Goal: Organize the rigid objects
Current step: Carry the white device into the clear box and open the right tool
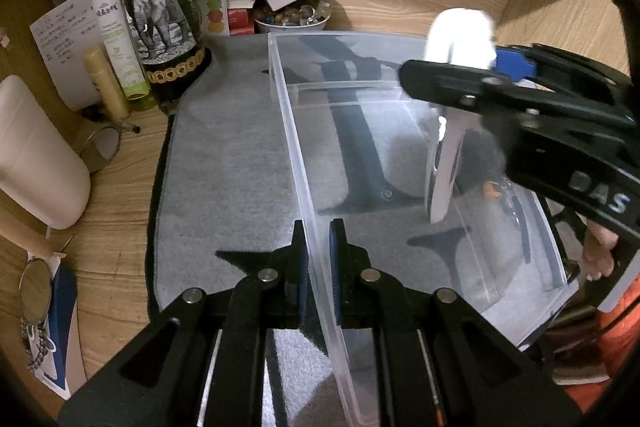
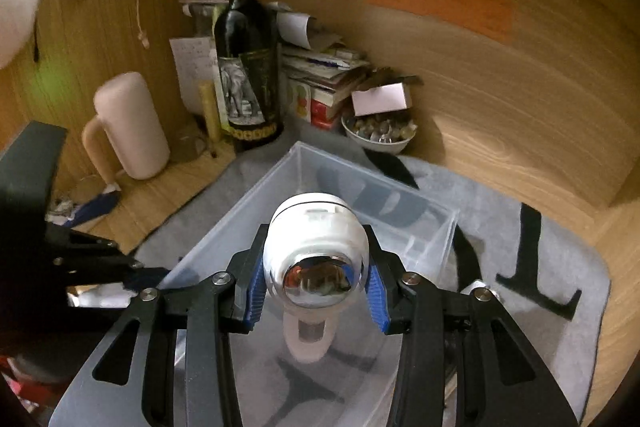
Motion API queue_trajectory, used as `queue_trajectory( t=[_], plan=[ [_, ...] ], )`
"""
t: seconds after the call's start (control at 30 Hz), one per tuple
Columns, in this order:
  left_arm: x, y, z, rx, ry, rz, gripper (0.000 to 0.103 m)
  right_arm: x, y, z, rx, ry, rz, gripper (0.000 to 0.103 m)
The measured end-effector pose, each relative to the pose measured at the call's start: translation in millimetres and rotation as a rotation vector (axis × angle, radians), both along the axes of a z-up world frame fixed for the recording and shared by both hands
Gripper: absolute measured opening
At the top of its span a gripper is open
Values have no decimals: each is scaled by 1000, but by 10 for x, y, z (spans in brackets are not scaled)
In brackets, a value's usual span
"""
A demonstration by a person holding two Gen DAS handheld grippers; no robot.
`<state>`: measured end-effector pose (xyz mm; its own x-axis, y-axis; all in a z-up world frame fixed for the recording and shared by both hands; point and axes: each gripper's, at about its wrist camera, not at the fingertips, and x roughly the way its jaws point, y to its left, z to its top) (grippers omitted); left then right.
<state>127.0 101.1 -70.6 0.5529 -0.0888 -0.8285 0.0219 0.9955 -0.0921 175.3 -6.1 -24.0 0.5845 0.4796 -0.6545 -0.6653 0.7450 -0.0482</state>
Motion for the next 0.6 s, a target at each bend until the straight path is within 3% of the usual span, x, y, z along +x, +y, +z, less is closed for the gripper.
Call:
queue_trajectory(
  t=[0.2,0.6],
  plan=[
    [1,8,-2,-7,-3,-8,10,89,188,-118,-104,11,17,38],
    [-2,29,-6,-16,-6,-9,10,257,360,-382,-220,126,48,38]
  ],
)
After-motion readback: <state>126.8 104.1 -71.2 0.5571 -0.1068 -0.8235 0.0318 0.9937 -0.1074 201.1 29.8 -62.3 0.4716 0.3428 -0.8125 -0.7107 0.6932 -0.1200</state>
